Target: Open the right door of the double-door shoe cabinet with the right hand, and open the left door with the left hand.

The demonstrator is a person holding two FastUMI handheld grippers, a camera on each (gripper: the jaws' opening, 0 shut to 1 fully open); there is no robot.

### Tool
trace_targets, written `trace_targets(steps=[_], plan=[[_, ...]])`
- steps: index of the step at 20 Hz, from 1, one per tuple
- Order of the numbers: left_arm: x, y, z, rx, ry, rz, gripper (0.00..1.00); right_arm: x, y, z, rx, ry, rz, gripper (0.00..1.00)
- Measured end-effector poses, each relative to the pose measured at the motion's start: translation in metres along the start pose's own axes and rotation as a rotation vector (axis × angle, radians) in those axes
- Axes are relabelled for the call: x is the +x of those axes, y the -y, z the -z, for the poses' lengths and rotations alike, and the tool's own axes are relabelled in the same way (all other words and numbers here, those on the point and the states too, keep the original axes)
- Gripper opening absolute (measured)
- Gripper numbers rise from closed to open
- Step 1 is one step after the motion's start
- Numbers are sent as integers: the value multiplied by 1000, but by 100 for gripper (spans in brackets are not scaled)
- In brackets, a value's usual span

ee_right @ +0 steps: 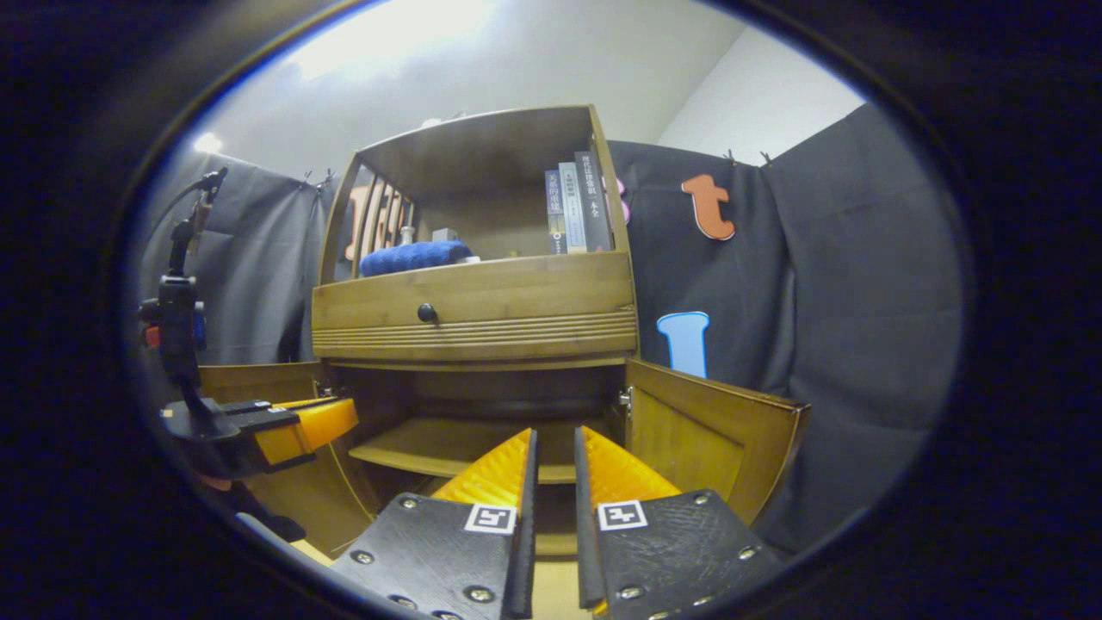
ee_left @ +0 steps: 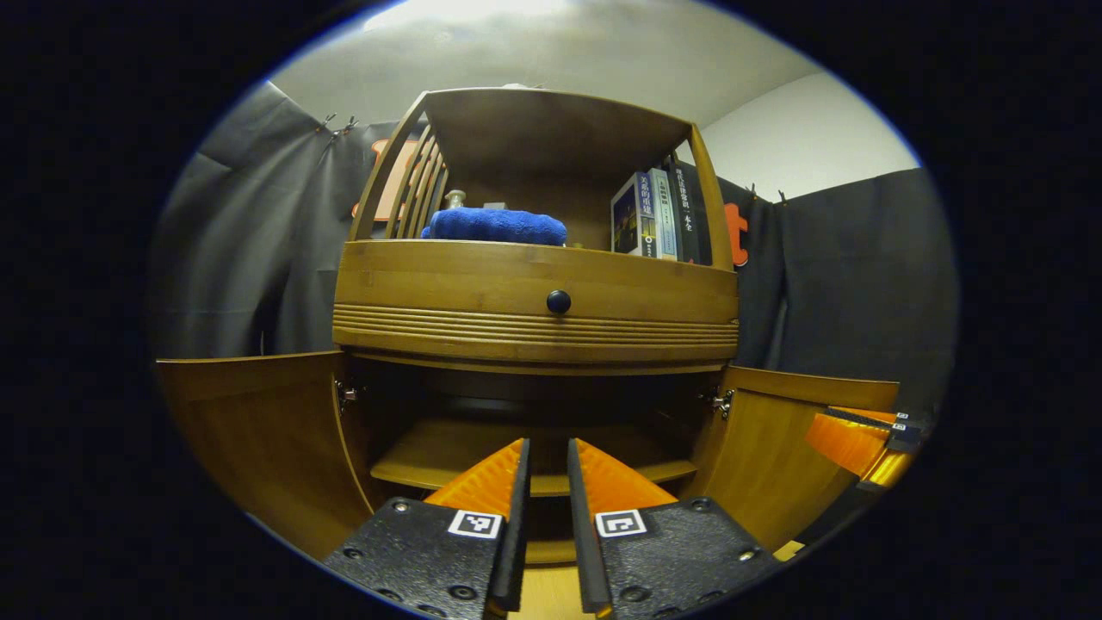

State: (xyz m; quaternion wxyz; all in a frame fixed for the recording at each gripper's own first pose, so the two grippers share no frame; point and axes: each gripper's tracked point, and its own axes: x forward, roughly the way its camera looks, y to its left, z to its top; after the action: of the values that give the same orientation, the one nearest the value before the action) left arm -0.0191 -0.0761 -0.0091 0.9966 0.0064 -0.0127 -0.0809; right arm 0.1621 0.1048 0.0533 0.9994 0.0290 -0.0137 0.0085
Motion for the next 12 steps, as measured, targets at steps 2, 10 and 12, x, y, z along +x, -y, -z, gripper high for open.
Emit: trace_targets(steps=[2,10,12], plan=[[-1,1,-2,4,11,8,37,1,-2,1,2,-3,-1,21],[1,-1,-4,-23,34,16,96,-3,-15,0,10,4,-25,98],[0,-3,-4,-25,37,18,92,-5,-14,-1,4,8,-11,100]])
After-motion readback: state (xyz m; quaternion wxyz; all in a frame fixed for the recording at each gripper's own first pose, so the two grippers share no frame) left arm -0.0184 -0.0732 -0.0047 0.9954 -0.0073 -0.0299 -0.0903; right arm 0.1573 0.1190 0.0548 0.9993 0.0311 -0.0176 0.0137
